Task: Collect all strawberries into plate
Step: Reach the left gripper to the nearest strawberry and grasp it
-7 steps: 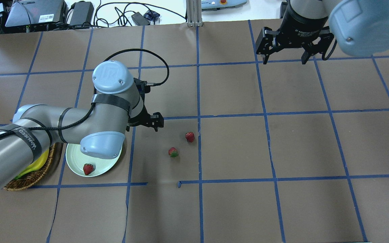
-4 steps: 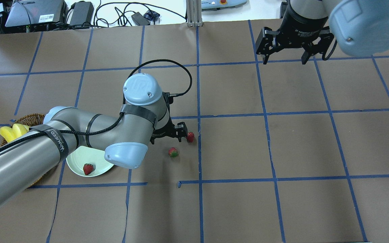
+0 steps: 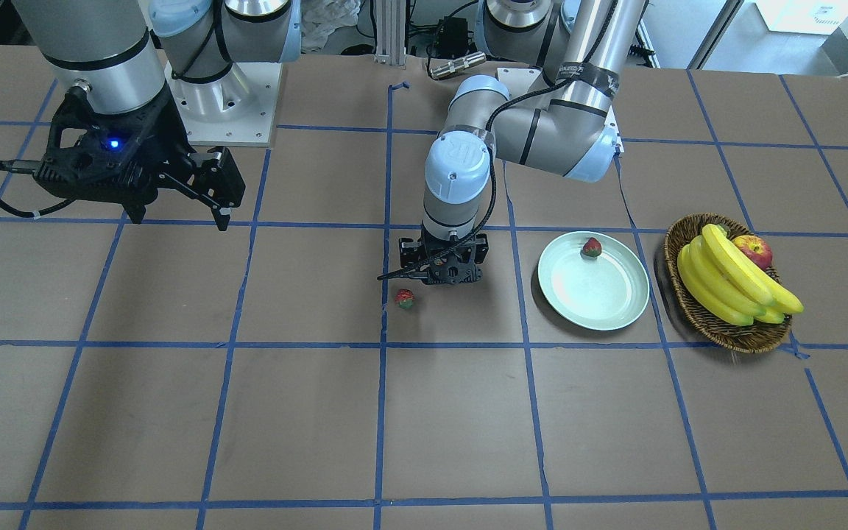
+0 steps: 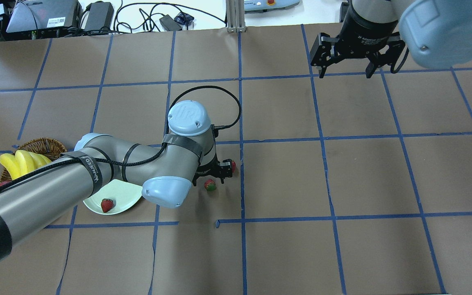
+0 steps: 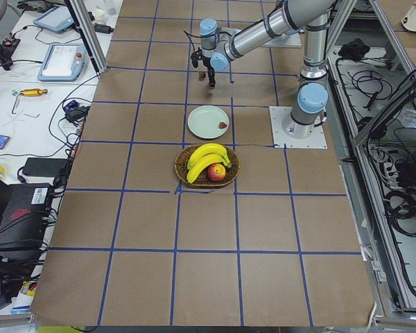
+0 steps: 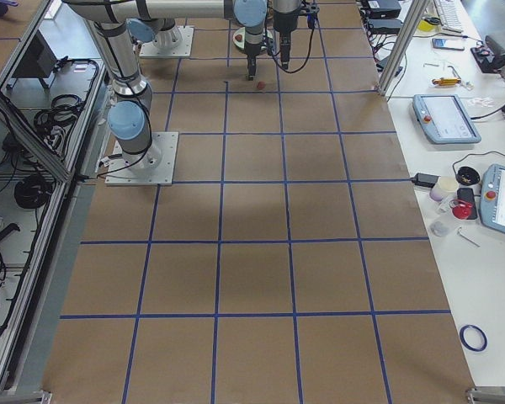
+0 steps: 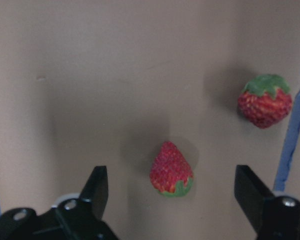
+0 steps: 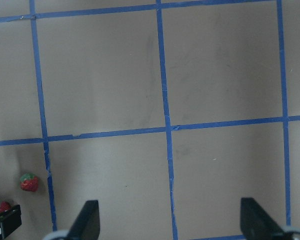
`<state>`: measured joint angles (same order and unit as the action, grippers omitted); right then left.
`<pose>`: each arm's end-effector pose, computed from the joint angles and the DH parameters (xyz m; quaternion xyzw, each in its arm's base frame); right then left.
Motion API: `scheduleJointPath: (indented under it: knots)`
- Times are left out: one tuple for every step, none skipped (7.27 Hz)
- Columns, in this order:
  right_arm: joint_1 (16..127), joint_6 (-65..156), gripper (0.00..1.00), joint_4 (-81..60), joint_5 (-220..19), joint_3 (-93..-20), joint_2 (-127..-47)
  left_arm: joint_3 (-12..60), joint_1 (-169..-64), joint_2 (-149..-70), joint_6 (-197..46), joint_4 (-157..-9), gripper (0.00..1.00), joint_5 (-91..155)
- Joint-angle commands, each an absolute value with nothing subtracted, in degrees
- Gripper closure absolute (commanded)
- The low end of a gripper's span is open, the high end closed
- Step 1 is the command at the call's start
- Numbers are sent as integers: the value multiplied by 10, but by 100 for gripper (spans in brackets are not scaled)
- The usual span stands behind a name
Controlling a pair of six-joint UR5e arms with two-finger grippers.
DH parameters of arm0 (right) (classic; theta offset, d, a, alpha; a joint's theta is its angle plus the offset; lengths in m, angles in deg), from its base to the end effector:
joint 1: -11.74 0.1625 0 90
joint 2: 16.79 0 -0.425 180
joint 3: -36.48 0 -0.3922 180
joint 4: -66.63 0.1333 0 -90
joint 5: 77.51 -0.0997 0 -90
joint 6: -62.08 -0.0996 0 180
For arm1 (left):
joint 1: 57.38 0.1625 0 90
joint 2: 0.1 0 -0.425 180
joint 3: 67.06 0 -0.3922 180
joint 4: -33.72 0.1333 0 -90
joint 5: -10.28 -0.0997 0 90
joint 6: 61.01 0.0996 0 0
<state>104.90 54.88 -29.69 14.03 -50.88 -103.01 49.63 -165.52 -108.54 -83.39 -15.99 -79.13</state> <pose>0.1596 -0.5204 0.4886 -0.0358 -0.9982 0.0462 0.0093 -0.2840 -0.4353 0.1801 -0.0372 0.9984 0.0414 0.0098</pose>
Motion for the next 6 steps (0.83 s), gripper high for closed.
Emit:
scheduleJointPath:
  knots:
    - [1049, 549, 0, -297, 141, -509, -1030, 497, -1655, -1093, -833, -158, 37, -791]
    - [1049, 549, 0, -297, 141, -509, -1030, 497, -1656, -1093, -833, -158, 65, -788]
    - [1049, 549, 0, -297, 141, -509, -1030, 497, -1656, -1093, -832, -159, 90, -789]
    - [1049, 549, 0, -297, 141, -509, -1030, 497, -1656, -1093, -829, -159, 100, -790]
    - [1049, 549, 0, -297, 141, -509, -1030, 494, -1656, -1090, -823, -159, 100, -791]
    - [1049, 549, 0, -297, 141, -509, -1030, 487, -1650, -1076, -800, -161, 100, -792]
